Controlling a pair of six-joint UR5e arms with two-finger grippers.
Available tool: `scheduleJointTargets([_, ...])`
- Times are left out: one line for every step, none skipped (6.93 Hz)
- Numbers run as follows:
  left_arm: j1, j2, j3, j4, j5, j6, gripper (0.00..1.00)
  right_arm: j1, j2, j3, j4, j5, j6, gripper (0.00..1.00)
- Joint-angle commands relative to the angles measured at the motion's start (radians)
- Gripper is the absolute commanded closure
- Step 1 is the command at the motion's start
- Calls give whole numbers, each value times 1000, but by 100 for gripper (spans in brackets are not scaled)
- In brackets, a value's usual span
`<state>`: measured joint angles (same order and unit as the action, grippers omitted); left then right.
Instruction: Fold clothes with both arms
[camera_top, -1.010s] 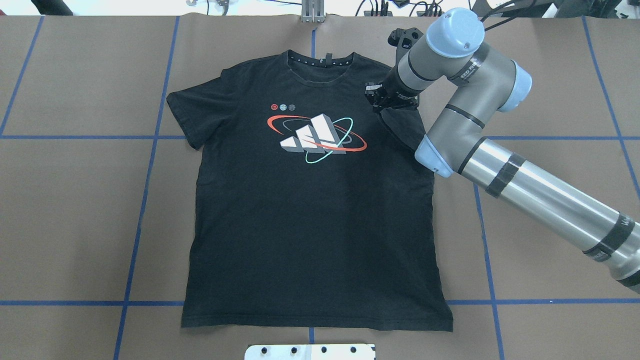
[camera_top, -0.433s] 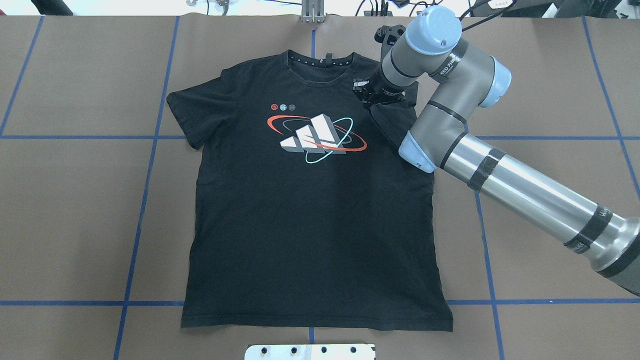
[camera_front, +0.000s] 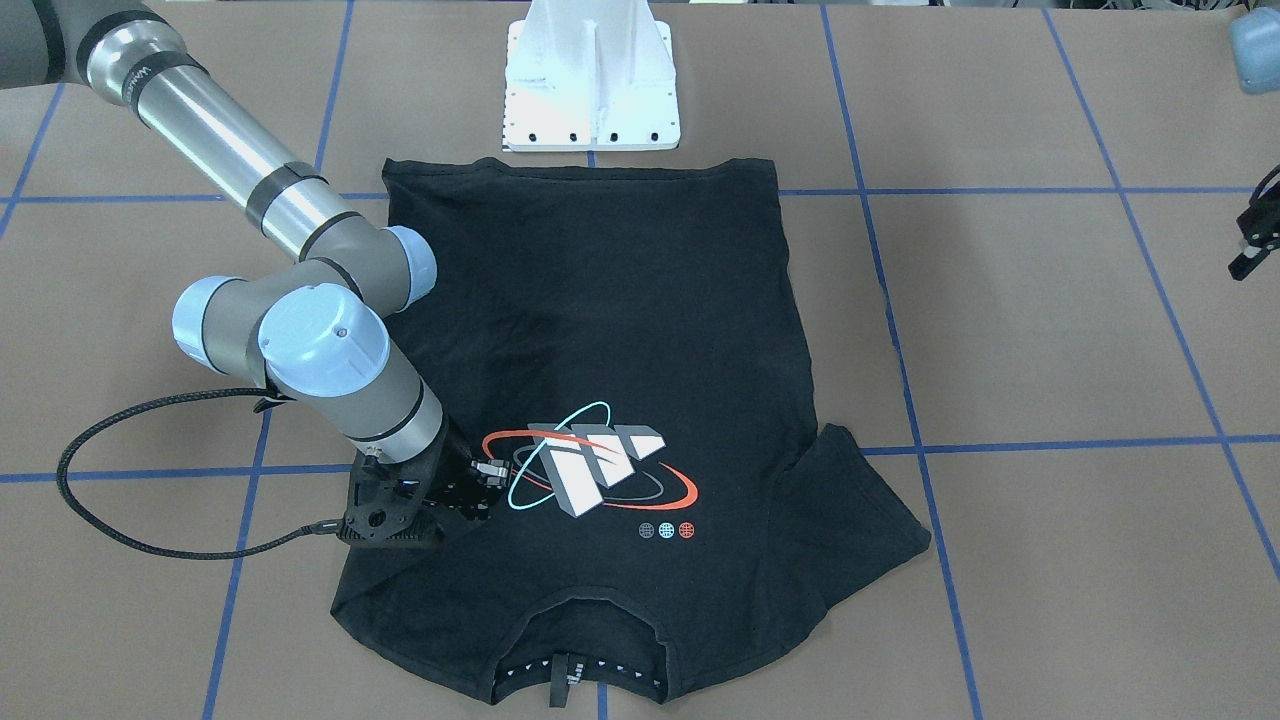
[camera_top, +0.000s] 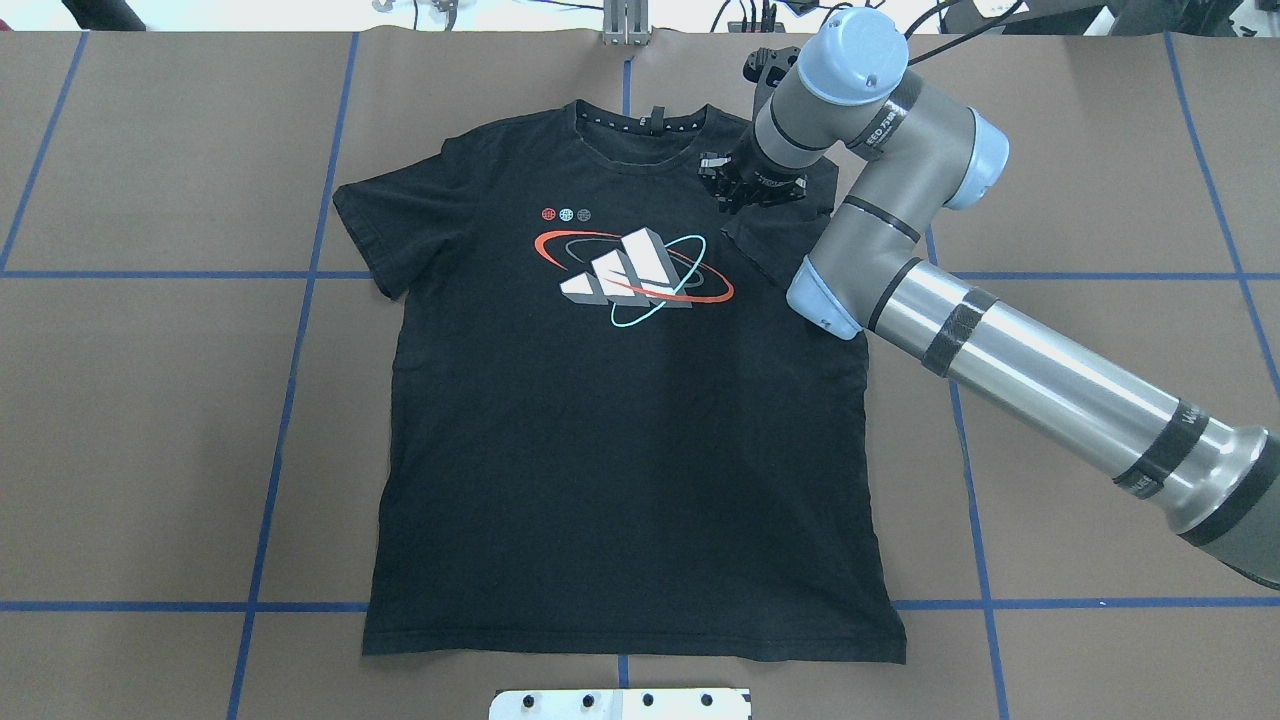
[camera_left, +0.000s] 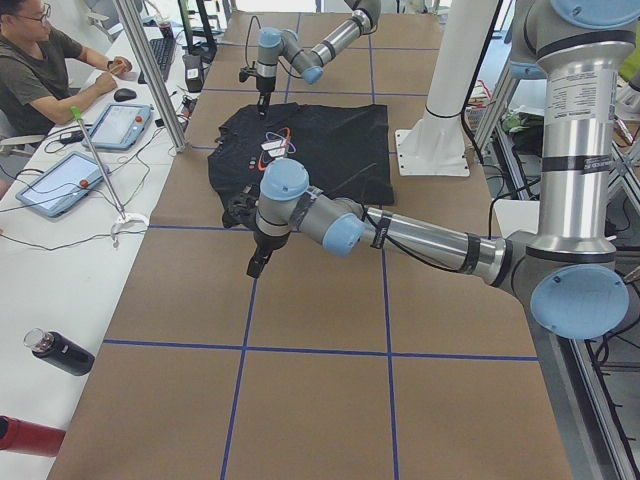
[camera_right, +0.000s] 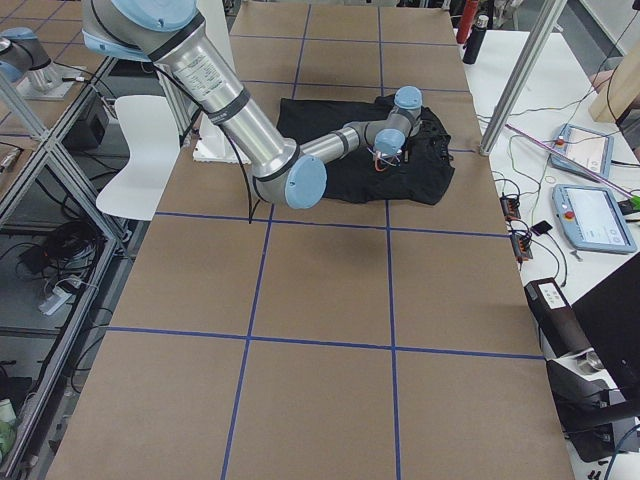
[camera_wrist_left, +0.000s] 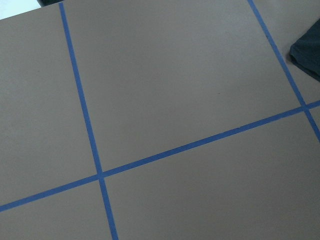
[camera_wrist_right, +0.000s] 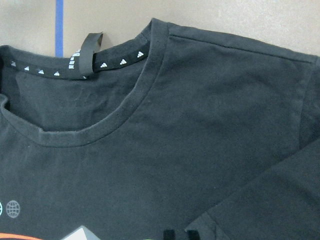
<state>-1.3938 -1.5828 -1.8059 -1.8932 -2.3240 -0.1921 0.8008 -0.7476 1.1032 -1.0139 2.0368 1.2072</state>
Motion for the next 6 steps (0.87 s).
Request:
scheduleJointTargets([57, -158, 127, -1, 0, -88, 0, 0, 2, 18, 1, 0, 38, 0])
scheduleJointTargets([105, -207, 144, -1, -1, -169, 0, -2, -53, 121, -6, 14, 52, 0])
scheduleJointTargets([186, -273, 186, -27, 0, -281, 0, -24, -147, 242, -5, 31, 70, 0])
scheduleJointTargets([243, -319, 295, -153, 2, -327, 0, -25, -217, 330, -5, 45, 72, 0])
scheduleJointTargets([258, -379, 465, -335, 2, -364, 1, -22, -301, 431, -5, 59, 72, 0])
scheduleJointTargets([292, -431, 573, -484, 3, -479, 1, -19, -391, 526, -6, 88, 71, 1])
